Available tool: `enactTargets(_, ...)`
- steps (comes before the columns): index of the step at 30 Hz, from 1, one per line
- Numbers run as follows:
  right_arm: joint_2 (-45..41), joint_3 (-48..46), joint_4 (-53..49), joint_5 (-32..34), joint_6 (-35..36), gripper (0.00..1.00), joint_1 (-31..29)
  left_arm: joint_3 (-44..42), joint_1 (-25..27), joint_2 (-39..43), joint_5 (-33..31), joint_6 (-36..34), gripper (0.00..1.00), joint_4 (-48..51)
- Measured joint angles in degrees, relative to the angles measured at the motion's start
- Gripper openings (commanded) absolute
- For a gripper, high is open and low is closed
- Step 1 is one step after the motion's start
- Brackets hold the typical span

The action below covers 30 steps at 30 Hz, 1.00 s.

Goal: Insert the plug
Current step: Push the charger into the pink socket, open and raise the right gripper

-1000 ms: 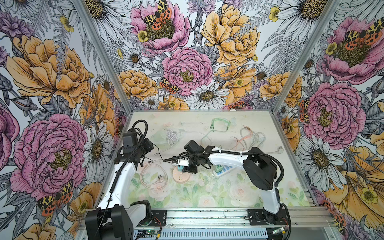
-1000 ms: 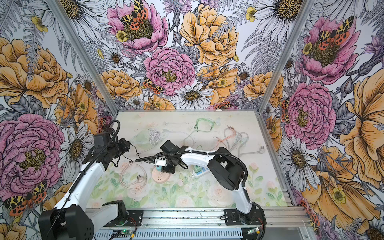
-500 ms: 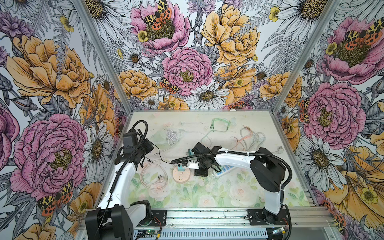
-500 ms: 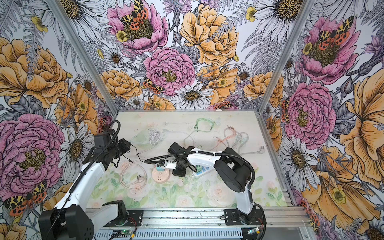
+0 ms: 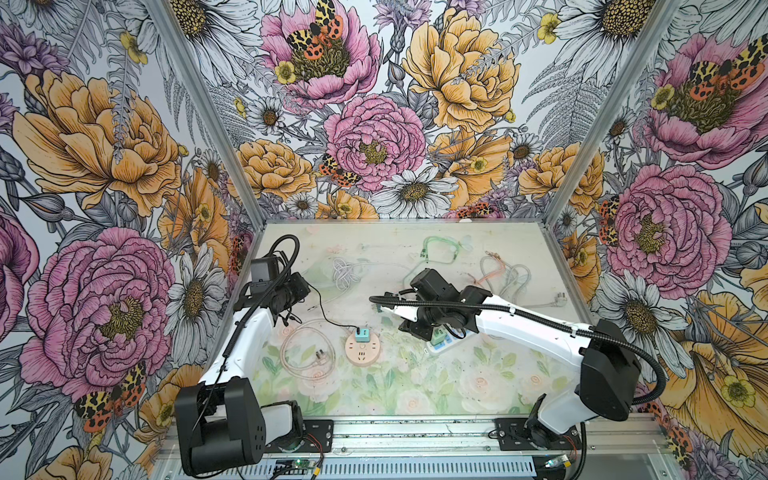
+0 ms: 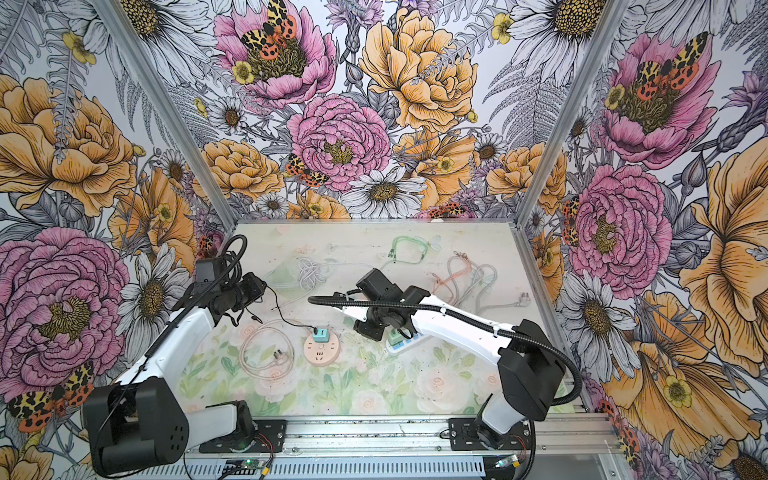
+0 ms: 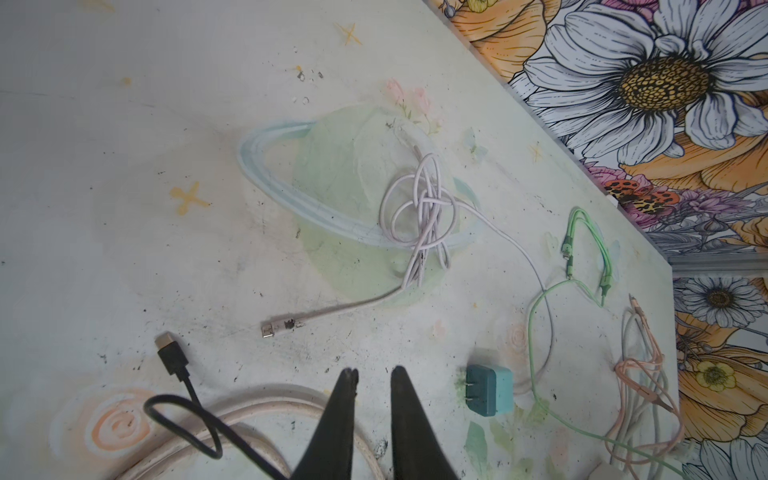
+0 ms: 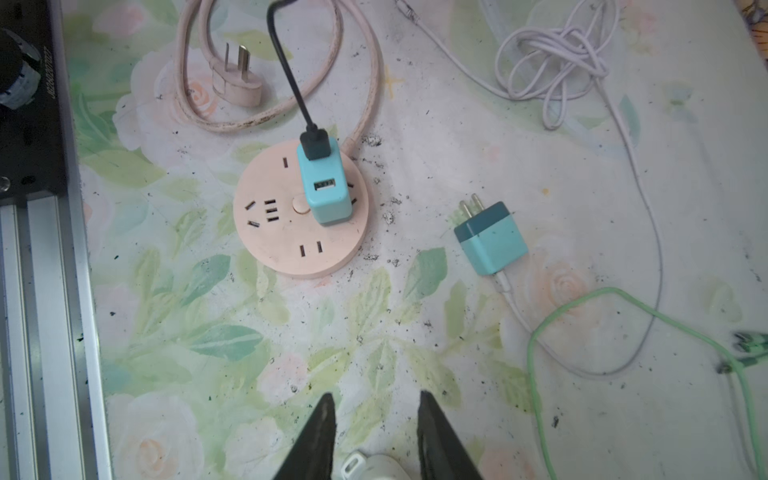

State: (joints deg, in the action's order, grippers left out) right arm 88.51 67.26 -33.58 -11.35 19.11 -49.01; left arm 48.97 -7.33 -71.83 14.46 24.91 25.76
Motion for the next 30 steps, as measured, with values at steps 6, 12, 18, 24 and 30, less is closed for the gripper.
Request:
enactTargets(6,-5.5,-2.3,0.0,2.0,-4.2,0.38,1.2,6.2,0.4,-6.4,-1.6,-1.6,0.22,0.5)
enactTargets(12,-10.3,-3.9,1.2,3.7,-7.3,0.4,4.4,13.0,0.4,-15.8,-4.5,-2.9,0.26,0.6)
enactTargets(18,-14.8,-9.2,6.4,6.1,-9.6,0.43,7.9,17.1,0.5,-26.4,-7.5,-4.1,0.4,1.8)
enactTargets(24,-16.7,-11.5,10.0,7.5,-11.1,0.44,8.7,18.7,4.0,-30.9,-9.4,-5.5,0.52,4.5)
enactTargets(30,-16.8,-11.7,11.6,8.4,-12.1,0.44,9.0,18.9,8.0,-28.7,-10.4,-7.5,0.57,7.3)
